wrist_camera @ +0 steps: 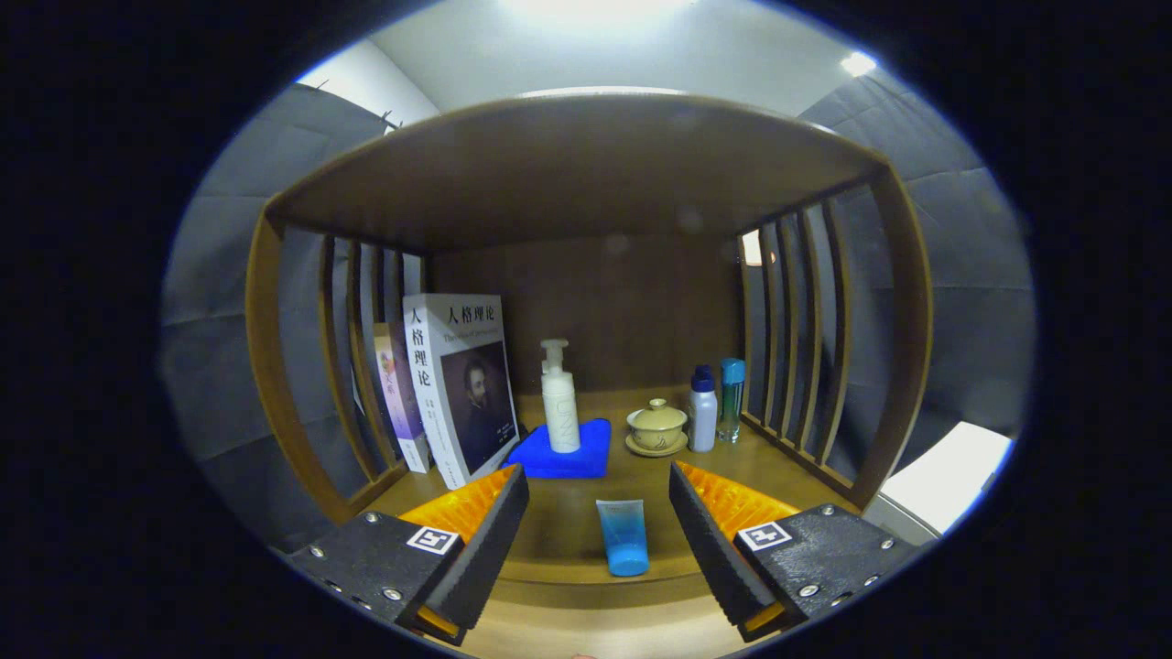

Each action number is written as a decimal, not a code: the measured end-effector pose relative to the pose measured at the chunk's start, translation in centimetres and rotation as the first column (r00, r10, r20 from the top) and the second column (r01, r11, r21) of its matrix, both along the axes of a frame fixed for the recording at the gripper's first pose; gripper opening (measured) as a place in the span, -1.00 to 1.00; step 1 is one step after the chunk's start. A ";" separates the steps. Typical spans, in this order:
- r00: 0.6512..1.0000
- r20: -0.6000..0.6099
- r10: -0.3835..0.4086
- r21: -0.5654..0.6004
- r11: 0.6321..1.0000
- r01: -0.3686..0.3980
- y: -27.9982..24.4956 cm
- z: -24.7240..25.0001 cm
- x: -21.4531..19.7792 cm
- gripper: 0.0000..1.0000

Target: Pull open the drawer, take out the items inside it, and place them on the countertop above the cabinet.

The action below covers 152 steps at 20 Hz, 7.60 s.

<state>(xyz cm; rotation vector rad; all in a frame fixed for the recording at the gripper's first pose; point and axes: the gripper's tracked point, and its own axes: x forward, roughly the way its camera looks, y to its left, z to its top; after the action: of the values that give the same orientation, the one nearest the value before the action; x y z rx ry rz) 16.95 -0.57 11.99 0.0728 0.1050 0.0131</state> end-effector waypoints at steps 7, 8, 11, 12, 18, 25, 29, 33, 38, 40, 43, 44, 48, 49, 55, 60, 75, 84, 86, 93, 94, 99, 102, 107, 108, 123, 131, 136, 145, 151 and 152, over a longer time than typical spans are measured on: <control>0.998 0.055 -0.025 0.006 1.000 0.025 -0.2 1.4 -5.2 0.90; 0.998 0.057 -0.026 -0.001 1.000 0.026 -0.2 1.4 -5.8 0.90; 0.997 0.067 -0.030 -0.014 0.999 0.031 0.0 1.4 -7.8 0.90; 0.997 0.072 -0.034 -0.011 0.999 0.035 0.1 1.4 -8.5 0.90; 0.996 0.090 -0.018 -0.029 0.999 0.021 1.8 0.5 -11.6 0.90; 0.994 0.113 0.008 -0.043 0.999 -0.003 4.0 -1.3 -14.6 0.90; 0.996 0.093 -0.003 -0.033 0.999 0.006 4.4 -3.4 -15.9 0.90; 0.997 0.076 -0.008 -0.021 1.000 0.009 4.5 -5.3 -16.8 0.90; 0.999 0.050 -0.007 -0.031 0.999 0.009 4.5 -7.7 -17.3 0.90; 0.999 0.036 -0.011 -0.008 1.000 0.012 4.3 -8.6 -17.5 0.90; 1.000 0.016 -0.023 0.015 1.000 0.022 4.1 -9.9 -17.8 0.90; 1.000 0.008 -0.024 0.017 1.000 0.024 4.0 -10.4 -17.8 0.90; 0.999 -0.027 -0.024 0.011 1.000 0.025 4.1 -12.1 -18.0 0.90; 0.999 -0.035 -0.025 0.012 1.000 0.026 4.3 -12.3 -17.9 0.90; 0.999 -0.038 -0.024 0.013 1.000 0.025 4.1 -12.9 -18.1 0.91; 0.997 -0.062 -0.038 0.026 0.999 0.040 3.4 -14.3 -19.5 0.90; 0.988 -0.150 -0.027 0.001 1.000 0.027 2.3 -18.5 -19.3 0.90; 0.988 -0.154 -0.012 0.008 1.000 0.014 2.6 -18.6 -19.1 0.91; 0.988 -0.154 -0.011 0.009 1.000 0.012 2.6 -18.6 -19.0 0.91; 0.989 -0.150 0.000 0.014 1.000 0.002 2.6 -18.6 -18.5 0.90; 0.989 -0.146 0.002 0.013 1.000 0.000 2.7 -18.5 -18.4 0.90; 0.990 -0.139 0.005 0.014 1.000 -0.003 2.7 -18.4 -17.6 0.90; 0.991 -0.134 0.007 0.014 1.000 -0.005 2.8 -18.2 -16.9 0.90; 0.992 -0.126 0.004 0.009 1.000 -0.003 2.9 -18.3 -15.8 0.89; 0.992 -0.130 0.004 0.009 1.000 -0.002 2.8 -18.3 -15.6 0.89; 0.992 -0.125 0.009 0.009 1.000 -0.008 2.7 -18.7 -11.8 0.89; 0.992 -0.125 0.018 0.012 1.000 -0.017 2.6 -19.0 -9.2 0.90; 0.993 -0.117 0.025 0.013 1.000 -0.024 2.5 -19.1 -7.5 0.90; 0.994 -0.110 0.027 0.013 1.000 -0.025 2.5 -19.3 -4.4 0.90; 0.992 -0.122 0.024 -0.010 1.000 -0.025 2.5 -19.6 -2.9 0.89; 0.993 -0.114 0.022 -0.022 0.999 -0.025 2.4 -19.6 -2.7 0.88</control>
<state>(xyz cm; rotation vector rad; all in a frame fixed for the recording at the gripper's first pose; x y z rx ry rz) 14.21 1.82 -7.62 0.0485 0.2194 0.0314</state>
